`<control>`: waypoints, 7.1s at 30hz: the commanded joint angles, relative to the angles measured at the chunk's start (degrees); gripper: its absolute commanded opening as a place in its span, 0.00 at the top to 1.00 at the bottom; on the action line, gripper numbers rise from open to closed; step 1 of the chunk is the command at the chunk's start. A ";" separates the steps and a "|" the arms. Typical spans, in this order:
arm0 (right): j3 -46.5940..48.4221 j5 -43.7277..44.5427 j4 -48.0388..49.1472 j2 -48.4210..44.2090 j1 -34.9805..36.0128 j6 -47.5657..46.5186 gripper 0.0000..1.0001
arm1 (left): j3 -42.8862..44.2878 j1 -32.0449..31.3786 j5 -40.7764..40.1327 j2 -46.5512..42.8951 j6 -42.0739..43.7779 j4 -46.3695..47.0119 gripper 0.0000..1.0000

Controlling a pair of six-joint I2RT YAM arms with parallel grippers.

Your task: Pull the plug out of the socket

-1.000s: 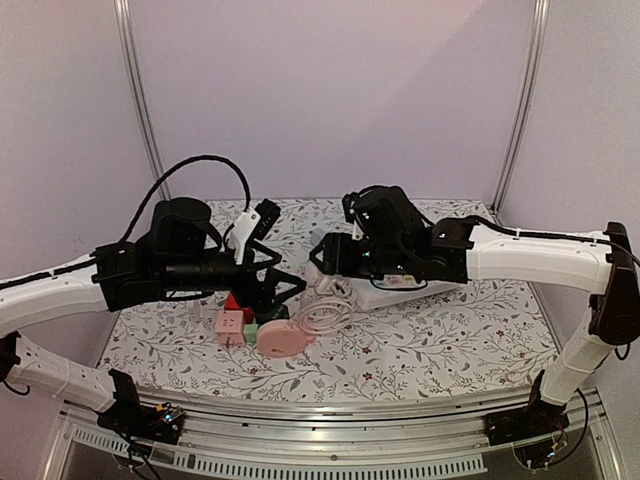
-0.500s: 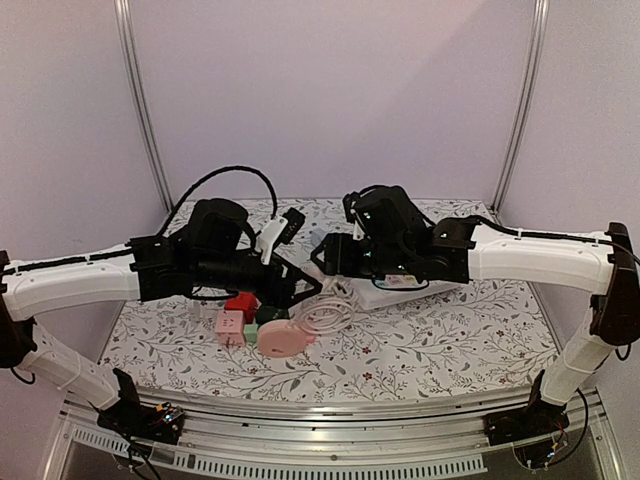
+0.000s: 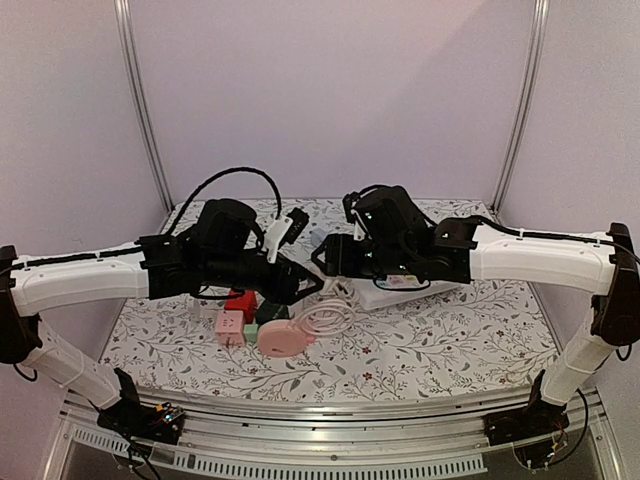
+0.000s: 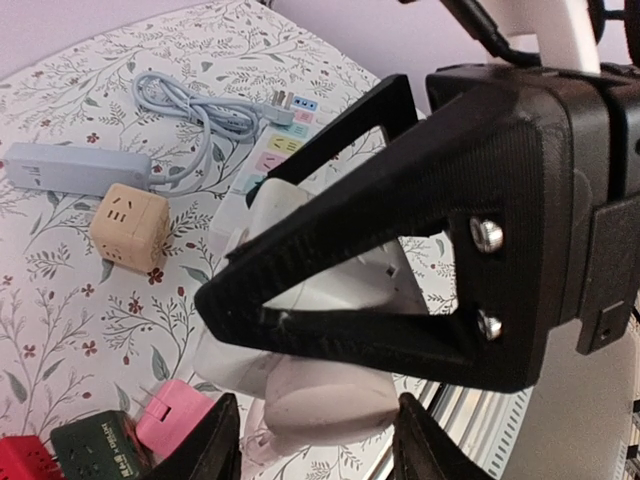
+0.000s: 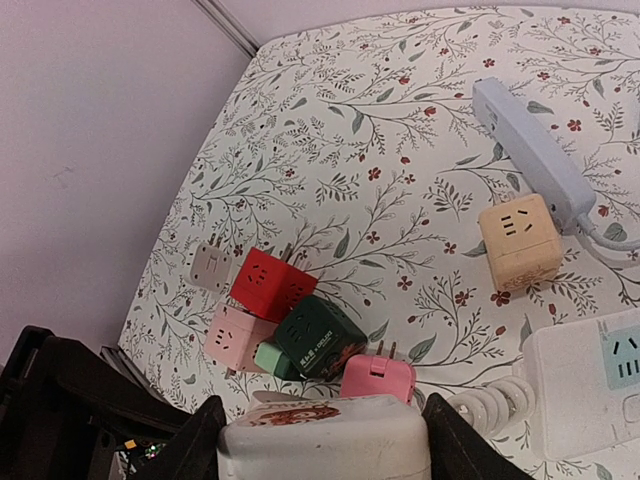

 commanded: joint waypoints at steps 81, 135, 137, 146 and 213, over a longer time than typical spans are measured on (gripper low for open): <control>2.68 13.26 -7.17 1.32 0.17 0.57 0.70 | -0.81 1.04 -3.91 1.97 1.46 4.30 1.00; -1.89 -8.71 8.52 -0.28 -2.52 0.14 0.69 | 3.15 -0.98 -5.04 6.08 3.68 -3.13 0.45; -1.89 -9.71 8.50 -0.19 -2.49 -0.05 0.69 | 3.53 -1.06 -5.60 6.43 3.90 -3.23 0.45; -1.45 -13.02 8.61 0.33 -2.46 -0.78 0.70 | 4.58 -1.07 -6.74 7.27 4.04 -3.24 0.54; -4.67 -13.51 7.47 -1.93 -1.51 -11.66 0.74 | 0.48 3.46 2.39 5.61 0.10 3.65 1.00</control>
